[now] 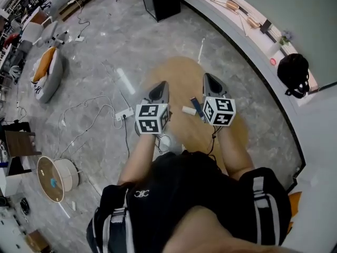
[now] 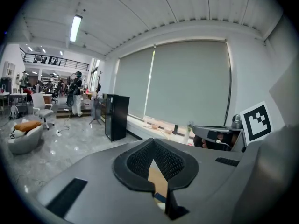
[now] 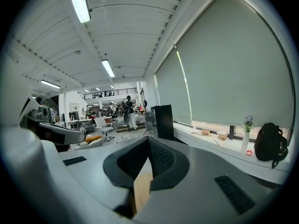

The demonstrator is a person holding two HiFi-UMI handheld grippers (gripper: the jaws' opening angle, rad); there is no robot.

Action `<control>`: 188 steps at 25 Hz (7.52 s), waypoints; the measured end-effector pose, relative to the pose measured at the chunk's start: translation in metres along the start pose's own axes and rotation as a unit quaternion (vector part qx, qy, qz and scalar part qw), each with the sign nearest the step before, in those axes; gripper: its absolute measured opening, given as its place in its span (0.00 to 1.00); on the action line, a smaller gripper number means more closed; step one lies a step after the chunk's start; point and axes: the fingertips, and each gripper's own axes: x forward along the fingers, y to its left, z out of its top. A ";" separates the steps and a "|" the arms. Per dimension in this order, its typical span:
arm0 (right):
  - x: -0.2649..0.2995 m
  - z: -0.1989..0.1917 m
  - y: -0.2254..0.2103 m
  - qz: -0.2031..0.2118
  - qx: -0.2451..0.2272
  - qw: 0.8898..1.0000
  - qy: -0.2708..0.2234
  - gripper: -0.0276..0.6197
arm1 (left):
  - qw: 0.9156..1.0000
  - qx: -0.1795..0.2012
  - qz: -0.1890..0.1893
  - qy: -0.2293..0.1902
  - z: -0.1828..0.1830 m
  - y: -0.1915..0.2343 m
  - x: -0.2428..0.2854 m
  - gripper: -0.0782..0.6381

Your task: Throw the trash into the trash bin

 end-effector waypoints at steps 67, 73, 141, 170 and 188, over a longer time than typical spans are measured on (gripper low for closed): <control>0.129 -0.430 -0.017 0.067 -0.074 0.954 0.283 0.35 | 0.952 -0.213 0.113 0.189 -0.451 0.128 0.079 0.13; 0.118 -0.410 0.073 0.134 -0.065 0.949 0.278 0.34 | 0.950 -0.222 0.143 0.164 -0.433 0.164 0.046 0.13; 0.142 -0.449 0.406 0.257 -0.089 0.944 0.188 0.06 | 0.917 -0.313 0.211 0.129 -0.500 0.319 -0.109 0.13; 0.090 -0.375 0.028 0.091 -0.051 0.973 0.207 0.25 | 0.963 -0.205 0.042 0.169 -0.385 0.078 0.109 0.13; 0.087 -0.546 0.014 0.280 -0.308 0.765 0.492 0.38 | 0.955 -0.206 0.053 0.206 -0.425 0.072 0.115 0.13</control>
